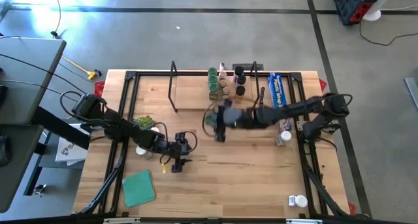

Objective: Shelf spices
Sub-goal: Put the green seasoning bottle on the shelf align with the other green seasoning bottle

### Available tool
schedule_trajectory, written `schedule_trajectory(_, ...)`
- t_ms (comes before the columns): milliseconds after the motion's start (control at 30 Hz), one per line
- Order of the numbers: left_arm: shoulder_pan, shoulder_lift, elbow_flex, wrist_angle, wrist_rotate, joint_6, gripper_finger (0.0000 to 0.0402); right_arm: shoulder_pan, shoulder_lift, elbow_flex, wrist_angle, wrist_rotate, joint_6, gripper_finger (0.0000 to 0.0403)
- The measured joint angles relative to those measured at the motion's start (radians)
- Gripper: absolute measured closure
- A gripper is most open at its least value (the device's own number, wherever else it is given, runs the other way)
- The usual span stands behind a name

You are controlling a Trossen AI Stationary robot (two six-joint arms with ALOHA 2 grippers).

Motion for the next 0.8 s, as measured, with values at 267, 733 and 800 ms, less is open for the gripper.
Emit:
schedule_trajectory(267, 0.0, -0.002, 0.0, 0.007, -0.018, -0.001, 0.0163, -0.228, 0.022, 0.0, 0.005, -0.271, -0.106, 0.0215)
schedule_trajectory(733, 0.0, -0.002, 0.001, 0.016, -0.019, 0.0, 0.0163, -0.333, 0.05, 0.0, 0.01, -0.345, -0.126, 0.0195)
schedule_trajectory(800, 0.0, -0.002, 0.002, 0.019, -0.019, 0.0, 0.0163, -0.335, 0.054, 0.0, 0.011, -0.344, -0.126, 0.019)
